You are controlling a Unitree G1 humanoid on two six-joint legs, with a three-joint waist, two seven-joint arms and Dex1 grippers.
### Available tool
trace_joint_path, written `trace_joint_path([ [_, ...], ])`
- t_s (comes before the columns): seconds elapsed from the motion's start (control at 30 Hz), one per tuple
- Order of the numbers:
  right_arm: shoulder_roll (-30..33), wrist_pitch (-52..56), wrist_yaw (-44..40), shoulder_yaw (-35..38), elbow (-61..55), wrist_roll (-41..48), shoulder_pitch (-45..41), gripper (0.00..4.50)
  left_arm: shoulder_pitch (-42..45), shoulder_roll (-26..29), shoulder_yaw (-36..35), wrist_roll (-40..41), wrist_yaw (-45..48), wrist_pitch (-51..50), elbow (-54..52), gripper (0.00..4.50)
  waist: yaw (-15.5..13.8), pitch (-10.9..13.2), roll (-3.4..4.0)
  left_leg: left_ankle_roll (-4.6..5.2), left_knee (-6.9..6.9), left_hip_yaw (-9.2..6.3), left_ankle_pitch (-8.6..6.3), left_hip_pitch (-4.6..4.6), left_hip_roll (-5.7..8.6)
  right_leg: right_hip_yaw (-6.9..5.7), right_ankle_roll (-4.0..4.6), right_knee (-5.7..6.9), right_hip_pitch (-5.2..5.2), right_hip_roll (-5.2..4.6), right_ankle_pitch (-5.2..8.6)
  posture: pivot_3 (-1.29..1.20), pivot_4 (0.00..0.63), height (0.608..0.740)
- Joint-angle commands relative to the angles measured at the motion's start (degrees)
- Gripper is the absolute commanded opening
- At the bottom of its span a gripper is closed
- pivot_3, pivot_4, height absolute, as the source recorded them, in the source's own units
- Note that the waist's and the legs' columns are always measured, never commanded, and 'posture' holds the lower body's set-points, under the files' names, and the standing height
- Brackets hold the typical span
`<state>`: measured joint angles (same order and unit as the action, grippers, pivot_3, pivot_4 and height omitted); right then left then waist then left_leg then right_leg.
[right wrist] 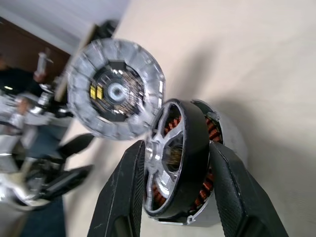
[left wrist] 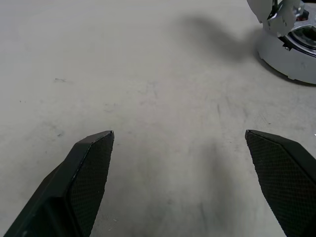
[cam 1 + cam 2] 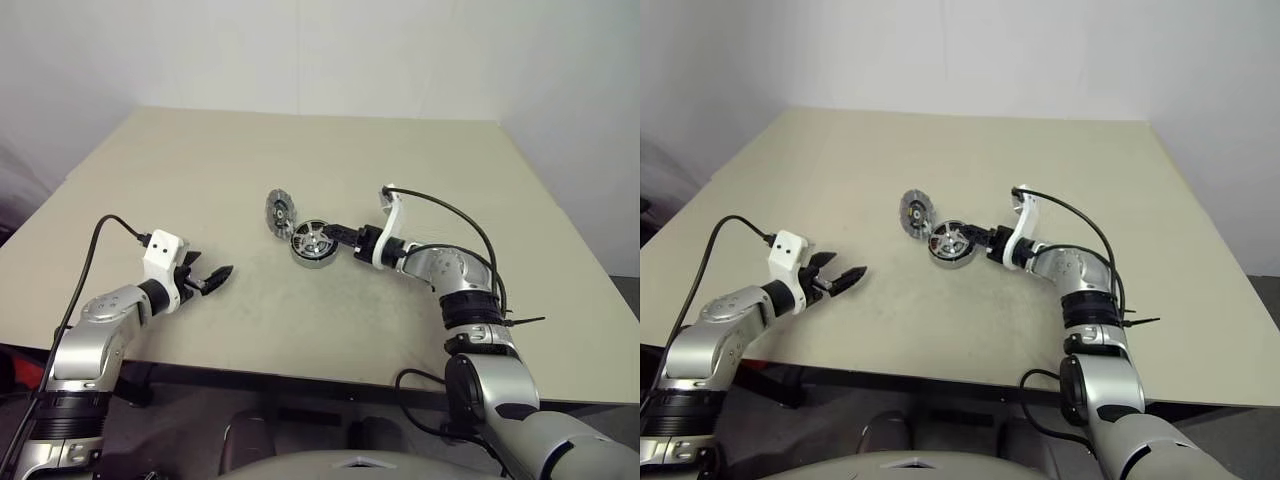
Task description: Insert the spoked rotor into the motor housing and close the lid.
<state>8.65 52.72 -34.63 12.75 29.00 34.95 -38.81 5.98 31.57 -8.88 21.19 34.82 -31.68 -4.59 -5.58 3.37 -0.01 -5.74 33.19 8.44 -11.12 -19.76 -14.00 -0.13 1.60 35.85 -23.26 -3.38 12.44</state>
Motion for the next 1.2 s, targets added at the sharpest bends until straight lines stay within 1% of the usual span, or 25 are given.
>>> trace_joint_path([
  [0.03, 0.05, -1.68, -2.32, 1.83, -3.18, 2.74, -1.51, 2.28, 0.58, 0.36, -0.53, -0.02, 0.30, 0.75, -0.73, 4.50, 0.00, 0.00, 0.00, 0.02, 0.00, 0.00, -0.01, 0.00, 0.00, 0.00, 0.00, -0.03, 0.00, 0.00, 0.00, 0.00, 0.000, 0.740],
  [0.17, 0.10, -3.21, -3.90, 0.55, -4.87, 2.30, -0.72, 2.28, 0.50, 0.40, -0.62, -0.02, 0.29, 0.78, -0.75, 4.50, -0.01, 0.00, 0.00, 0.05, 0.00, 0.00, -0.03, -0.04, 0.00, -0.02, 0.00, -0.07, -0.05, 0.00, 0.00, 0.00, 0.000, 0.740],
  [0.37, -0.45, -6.17, -2.21, -0.03, -4.68, 0.27, -0.68, 2.28, 0.22, 0.46, -0.77, 0.10, 0.33, 0.72, -1.00, 4.50, 0.01, 0.00, 0.00, 0.05, 0.00, 0.00, -0.03, -0.02, 0.00, -0.02, 0.00, -0.06, -0.05, 0.00, 0.00, 0.00, 0.000, 0.740],
  [0.53, -1.29, -14.52, 0.50, -2.77, -4.51, -5.52, 0.13, 2.28, 0.21, 0.44, -0.71, 0.15, 0.31, 0.59, -1.11, 4.50, 0.06, 0.00, 0.00, 0.05, 0.00, 0.00, -0.03, -0.01, -0.01, -0.01, 0.00, -0.06, -0.05, 0.00, 0.00, 0.00, 0.000, 0.740],
  [0.63, -1.89, -21.94, 3.25, -4.02, -3.55, -9.79, 0.48, 2.28, 0.14, 0.43, -0.65, 0.14, 0.28, 0.51, -1.24, 4.50, 0.05, 0.00, 0.00, 0.05, -0.01, 0.00, -0.03, -0.01, -0.01, -0.01, 0.00, -0.07, -0.06, 0.00, 0.00, 0.00, 0.000, 0.740],
  [0.8, -1.98, -28.84, 4.60, -5.42, -2.62, -13.80, 0.77, 2.28, 0.10, 0.45, -0.61, 0.12, 0.25, 0.46, -1.31, 4.50, 0.06, 0.01, 0.00, 0.05, -0.01, 0.00, -0.03, -0.02, 0.00, -0.01, 0.00, -0.08, -0.06, 0.00, 0.00, 0.00, 0.000, 0.740],
  [1.07, -1.72, -32.94, 5.06, -6.77, -0.78, -16.91, 0.86, 2.28, 0.18, 0.37, -0.58, 0.14, 0.18, 0.39, -1.27, 4.50, 0.16, 0.01, 0.00, 0.05, -0.02, 0.00, -0.03, -0.02, 0.00, -0.01, 0.00, -0.08, -0.06, 0.01, 0.00, 0.00, 0.000, 0.740],
  [1.2, -1.42, -37.14, 6.82, -7.55, 0.84, -19.93, 0.70, 2.28, 0.29, 0.33, -0.54, 0.13, 0.13, 0.36, -1.17, 4.50, 0.15, 0.01, 0.00, 0.05, -0.02, 0.00, -0.03, -0.01, 0.00, -0.01, 0.00, -0.08, -0.07, 0.01, 0.00, 0.00, 0.000, 0.740],
])
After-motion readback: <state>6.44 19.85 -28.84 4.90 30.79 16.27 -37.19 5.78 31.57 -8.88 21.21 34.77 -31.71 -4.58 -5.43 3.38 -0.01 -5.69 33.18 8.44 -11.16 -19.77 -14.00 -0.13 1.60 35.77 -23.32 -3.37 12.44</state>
